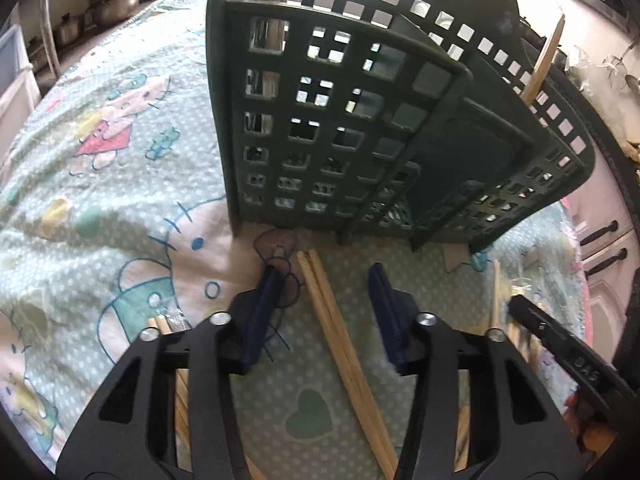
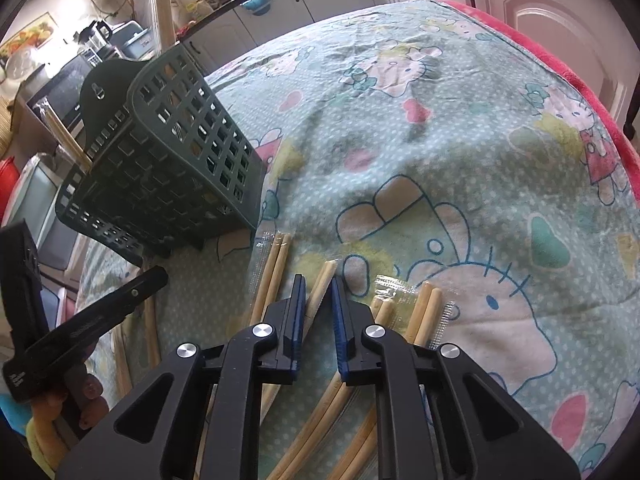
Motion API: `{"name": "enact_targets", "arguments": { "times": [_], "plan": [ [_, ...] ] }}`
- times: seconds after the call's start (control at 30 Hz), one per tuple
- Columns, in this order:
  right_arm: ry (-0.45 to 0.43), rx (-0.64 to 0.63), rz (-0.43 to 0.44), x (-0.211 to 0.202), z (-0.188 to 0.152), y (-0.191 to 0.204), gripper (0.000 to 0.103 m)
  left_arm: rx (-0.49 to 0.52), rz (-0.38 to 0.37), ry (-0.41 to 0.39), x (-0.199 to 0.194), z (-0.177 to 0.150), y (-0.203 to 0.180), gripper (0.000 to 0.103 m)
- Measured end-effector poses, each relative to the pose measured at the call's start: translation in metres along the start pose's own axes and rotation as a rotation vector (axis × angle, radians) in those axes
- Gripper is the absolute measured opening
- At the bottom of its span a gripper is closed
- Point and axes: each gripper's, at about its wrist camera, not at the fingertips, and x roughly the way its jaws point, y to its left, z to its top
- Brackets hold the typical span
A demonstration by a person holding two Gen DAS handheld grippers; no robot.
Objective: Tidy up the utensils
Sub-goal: 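Close the left tool on a wrapped chopstick while the right tool grasps another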
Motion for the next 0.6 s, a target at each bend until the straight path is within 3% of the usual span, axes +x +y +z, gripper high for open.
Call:
{"name": "enact_targets", "arguments": {
  "times": [0.07,0.33,0.6],
  "plan": [
    [-0.013,-0.001,0.008,-0.004,-0.001,-0.001,0.013,0.013,0.024,-0.013,0.0,0.001,0.003,0.023],
    [-0.076,-0.028,0.055,-0.033,-0.007,0.001,0.013,0.006,-0.029,-0.039,-0.005,0.003,0.026,0.01],
    [-0.146,-0.091,0.083,-0.062,-0.007,0.013,0.012,0.013,-0.118,-0.086,-0.041,0.001,0.055,0.008]
  ]
}}
